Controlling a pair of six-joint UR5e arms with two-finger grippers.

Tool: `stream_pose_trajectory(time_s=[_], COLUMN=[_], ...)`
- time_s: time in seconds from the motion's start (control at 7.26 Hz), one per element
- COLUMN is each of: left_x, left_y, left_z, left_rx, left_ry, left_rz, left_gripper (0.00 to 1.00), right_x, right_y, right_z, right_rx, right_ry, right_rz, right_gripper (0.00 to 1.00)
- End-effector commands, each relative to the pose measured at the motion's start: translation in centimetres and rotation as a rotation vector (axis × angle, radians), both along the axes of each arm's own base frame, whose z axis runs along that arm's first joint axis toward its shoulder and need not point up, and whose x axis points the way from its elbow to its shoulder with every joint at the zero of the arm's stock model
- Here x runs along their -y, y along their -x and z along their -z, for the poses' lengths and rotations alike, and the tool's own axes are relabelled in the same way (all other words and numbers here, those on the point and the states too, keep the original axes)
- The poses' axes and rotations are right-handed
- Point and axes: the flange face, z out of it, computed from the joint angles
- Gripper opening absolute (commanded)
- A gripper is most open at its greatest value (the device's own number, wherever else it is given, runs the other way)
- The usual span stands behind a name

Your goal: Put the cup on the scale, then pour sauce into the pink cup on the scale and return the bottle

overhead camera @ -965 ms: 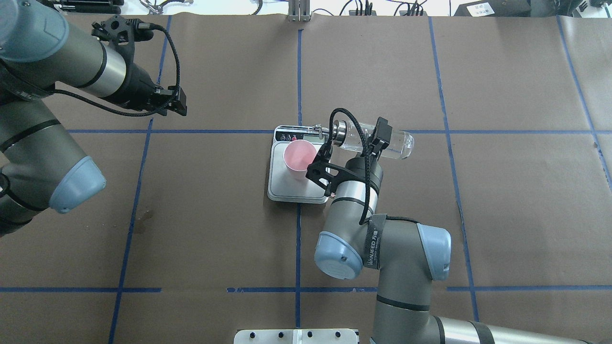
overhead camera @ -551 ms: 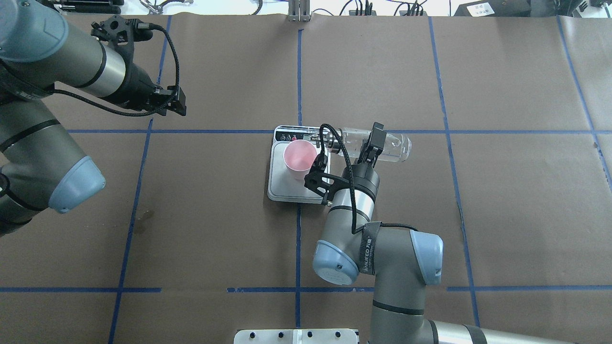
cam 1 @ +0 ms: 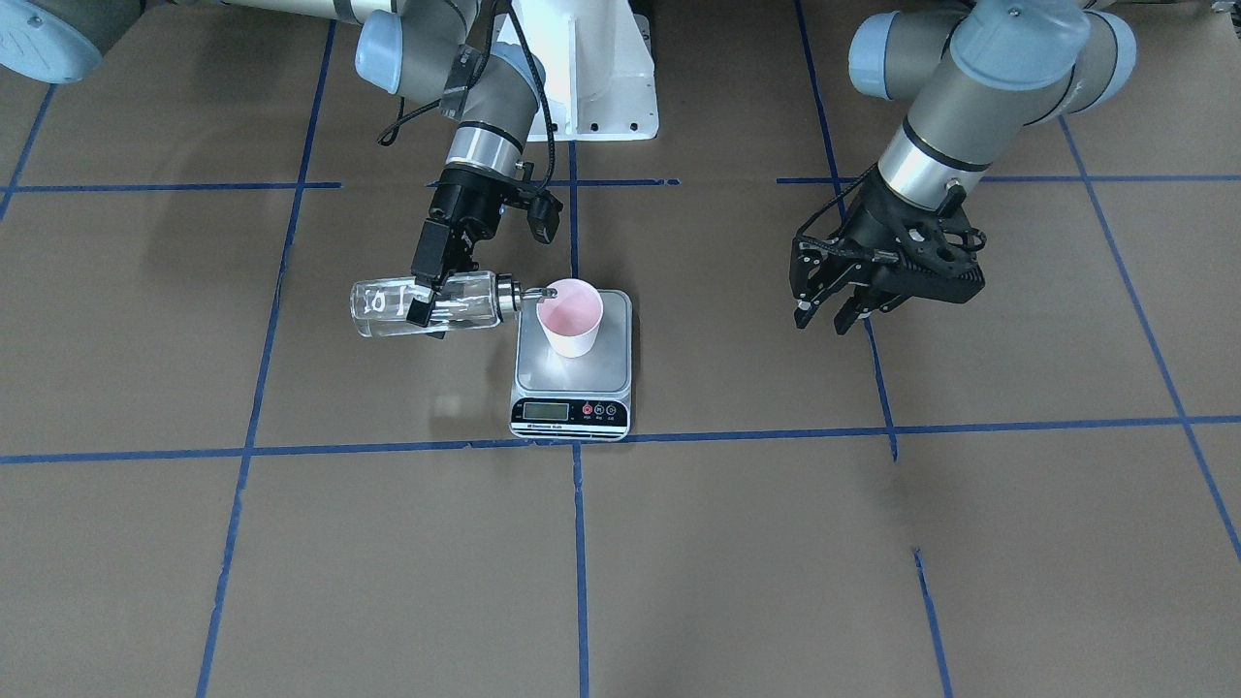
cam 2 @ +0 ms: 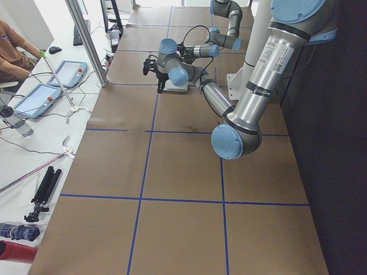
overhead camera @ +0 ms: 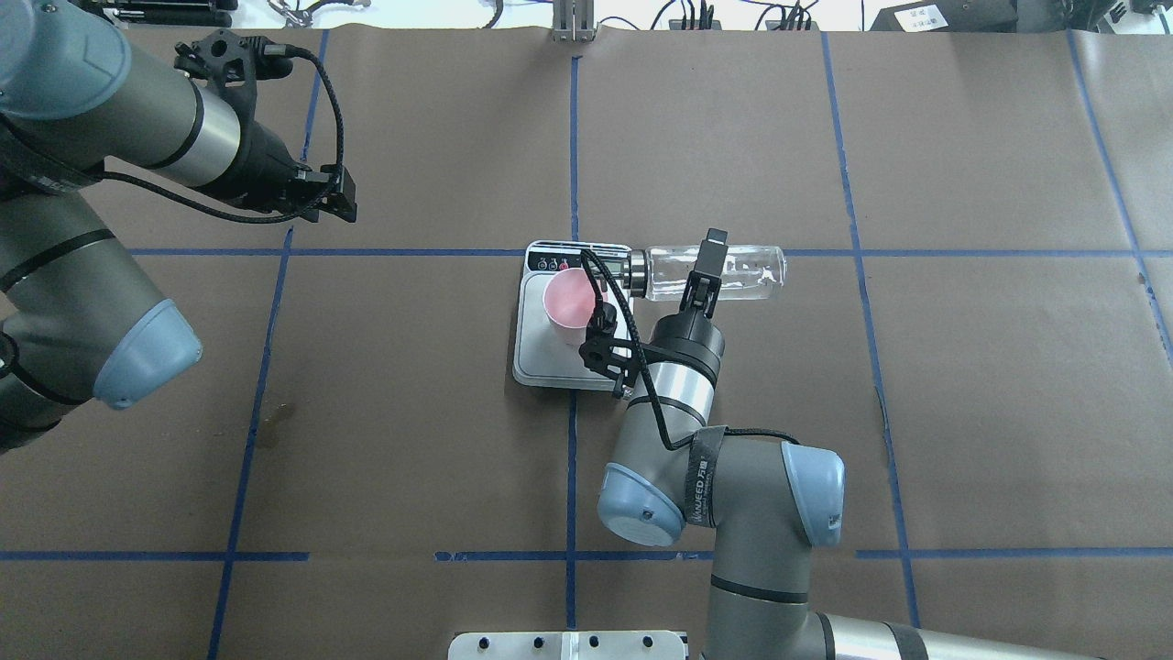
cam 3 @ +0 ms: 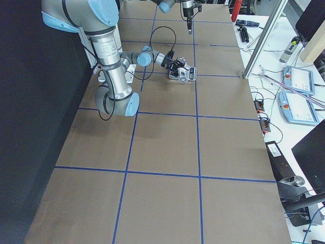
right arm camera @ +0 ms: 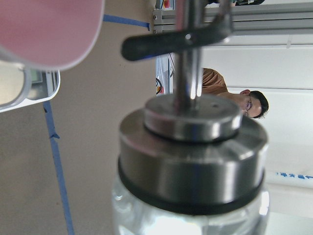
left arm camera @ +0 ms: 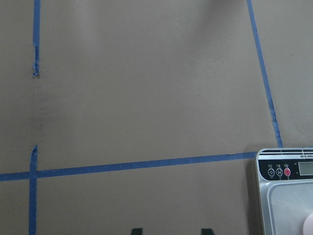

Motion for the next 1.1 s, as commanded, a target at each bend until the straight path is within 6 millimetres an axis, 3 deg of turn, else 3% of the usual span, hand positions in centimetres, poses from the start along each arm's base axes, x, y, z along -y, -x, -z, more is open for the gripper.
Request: stream_pose_trajectory(time_s=[0.0, 0.96], left_x=[-0.01, 0.03], left_y=[0.01, -0.02], left_z=[0.00, -0.06], left_rx=[0.001, 0.001], left_ry=[0.000, 0.002], left_rz=[0.000, 0.000], left_gripper=[0.50, 0.50], right_x=[0.18, 0.66], right_y=[0.08, -0.36], right_z=[-0.04, 0.53], right_rx=[-0.097, -0.320], right_ry=[-0.026, -0.050], right_rz=[0.019, 0.079], right_gripper=[0.00, 0.00])
